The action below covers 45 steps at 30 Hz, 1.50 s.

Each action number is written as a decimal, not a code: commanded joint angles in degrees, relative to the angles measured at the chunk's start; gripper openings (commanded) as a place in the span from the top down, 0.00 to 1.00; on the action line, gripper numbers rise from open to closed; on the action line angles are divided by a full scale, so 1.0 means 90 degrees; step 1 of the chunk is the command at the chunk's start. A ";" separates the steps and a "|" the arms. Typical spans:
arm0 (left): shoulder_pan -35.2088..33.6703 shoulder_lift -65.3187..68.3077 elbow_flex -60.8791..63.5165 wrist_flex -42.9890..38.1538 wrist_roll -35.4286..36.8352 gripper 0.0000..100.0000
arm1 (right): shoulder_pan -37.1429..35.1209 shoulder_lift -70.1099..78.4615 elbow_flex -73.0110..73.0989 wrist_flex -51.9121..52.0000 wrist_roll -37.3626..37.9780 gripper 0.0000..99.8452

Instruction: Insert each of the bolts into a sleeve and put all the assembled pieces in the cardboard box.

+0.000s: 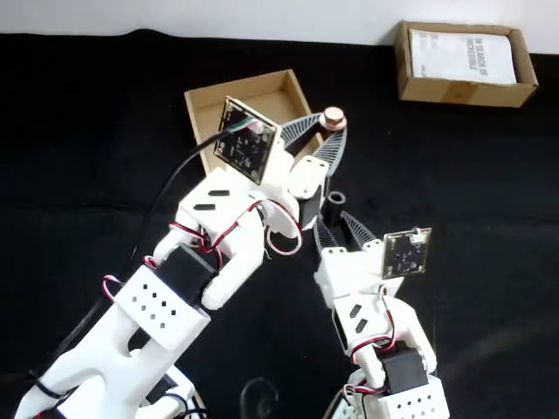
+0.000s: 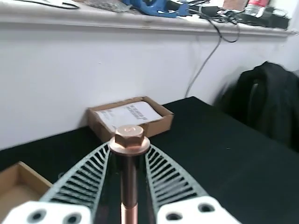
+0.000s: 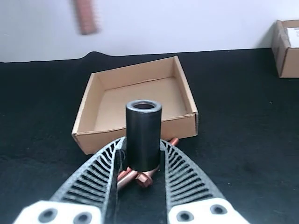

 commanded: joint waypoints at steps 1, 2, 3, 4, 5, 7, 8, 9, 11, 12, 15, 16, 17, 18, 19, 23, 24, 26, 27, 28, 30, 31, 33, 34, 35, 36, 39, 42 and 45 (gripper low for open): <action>0.0220 0.0230 -0.0063 -0.0244 0.0166 0.99 | -0.0112 -0.0073 -0.0044 -0.0132 -0.0059 0.99; 0.0220 0.0337 -0.0063 -0.0293 0.0166 0.99 | -0.0112 -0.0073 -0.0054 -0.0132 -0.0059 0.99; 0.0220 0.0425 -0.0024 -0.0410 0.0166 0.99 | -0.0112 -0.0073 -0.0063 -0.0132 -0.0059 0.99; 0.0210 0.0493 -0.0015 -0.0488 0.0166 0.99 | -0.0112 -0.0073 -0.0083 -0.0132 -0.0059 0.99; 0.0210 0.0562 -0.0015 -0.0527 0.0156 0.99 | -0.0112 -0.0083 -0.0093 -0.0132 -0.0059 0.99; 0.0200 0.0640 -0.0024 -0.0537 0.0137 0.99 | -0.0112 -0.0083 -0.0093 -0.0132 -0.0059 0.99; 0.0200 0.0669 -0.0024 -0.0537 0.0137 0.99 | -0.0103 -0.0083 -0.0093 -0.0132 -0.0059 0.99; 0.0200 0.0679 -0.0024 -0.0537 0.0137 0.99 | -0.0093 -0.0083 -0.0093 -0.0132 -0.0059 0.99; 0.0181 0.0689 -0.0005 -0.0518 0.0127 0.99 | -0.0083 -0.0083 -0.0093 -0.0132 -0.0059 0.99; 0.0181 0.0689 -0.0005 -0.0518 0.0127 0.99 | -0.0083 -0.0083 -0.0093 -0.0132 -0.0059 0.99; 0.0181 0.0689 0.0151 -0.0527 0.0127 0.99 | -0.0083 -0.0083 -0.0093 -0.0132 -0.0059 0.99; 0.0190 0.0689 0.0220 -0.0527 0.0127 0.99 | -0.0083 -0.0083 -0.0093 -0.0132 -0.0059 0.99; 0.0200 0.0689 0.0298 -0.0527 0.0127 0.99 | -0.0083 -0.0083 -0.0093 -0.0132 -0.0059 0.99; 0.0200 0.0689 0.0376 -0.0527 0.0127 0.99 | -0.0083 -0.0083 -0.0093 -0.0132 -0.0049 0.99; 0.0190 0.0679 0.0464 -0.0527 0.0127 0.99 | -0.0083 -0.0083 -0.0093 -0.0132 -0.0049 0.99; 0.0190 0.0650 0.0757 -0.0527 0.0137 0.99 | -0.0083 -0.0083 -0.0093 -0.0132 -0.0039 0.99; 0.0190 0.0650 0.0796 -0.0527 0.0137 0.99 | -0.0083 -0.0083 -0.0093 -0.0132 -0.0039 0.99; 0.0190 0.0650 0.0845 -0.0537 0.0137 0.99 | -0.0083 -0.0083 -0.0103 -0.0132 -0.0029 0.99; 0.0190 0.0669 0.0845 -0.0537 0.0127 0.99 | -0.0083 -0.0083 -0.0103 -0.0132 -0.0029 0.99; 0.0190 0.0679 0.0845 -0.0537 0.0127 0.99 | -0.0083 -0.0083 -0.0103 -0.0132 -0.0029 0.99; 0.0181 0.0679 0.0864 -0.0537 0.0127 0.99 | -0.0083 -0.0083 -0.0103 -0.0132 -0.0029 0.99; 0.0181 0.0679 0.0864 -0.0518 0.0127 0.99 | -0.0083 -0.0083 -0.0103 -0.0132 -0.0029 0.99; 0.0190 0.0659 0.0864 -0.0508 0.0127 0.99 | -0.0083 -0.0083 -0.0103 -0.0132 -0.0029 0.99; 0.0190 0.0650 0.0864 -0.0508 0.0127 0.99 | -0.0083 -0.0083 -0.0103 -0.0132 -0.0029 0.99; 0.0190 0.0650 0.0855 -0.0508 0.0127 0.99 | -0.0083 -0.0083 -0.0103 -0.0132 -0.0029 0.99; 0.0190 0.0650 0.0855 -0.0498 0.0127 0.98 | -0.0083 -0.0083 -0.0103 -0.0132 -0.0029 0.99; 0.0220 0.0650 0.0864 -0.0244 0.0137 0.90 | -0.0073 -0.0083 -0.0103 -0.0132 -0.0029 0.99; 0.0278 0.0640 0.0825 0.0313 0.0176 0.74 | -0.0073 -0.0083 -0.0103 -0.0132 -0.0029 0.99; 0.0366 0.0640 0.0825 0.0772 0.0176 0.62 | -0.0073 -0.0083 -0.0112 -0.0132 -0.0020 0.99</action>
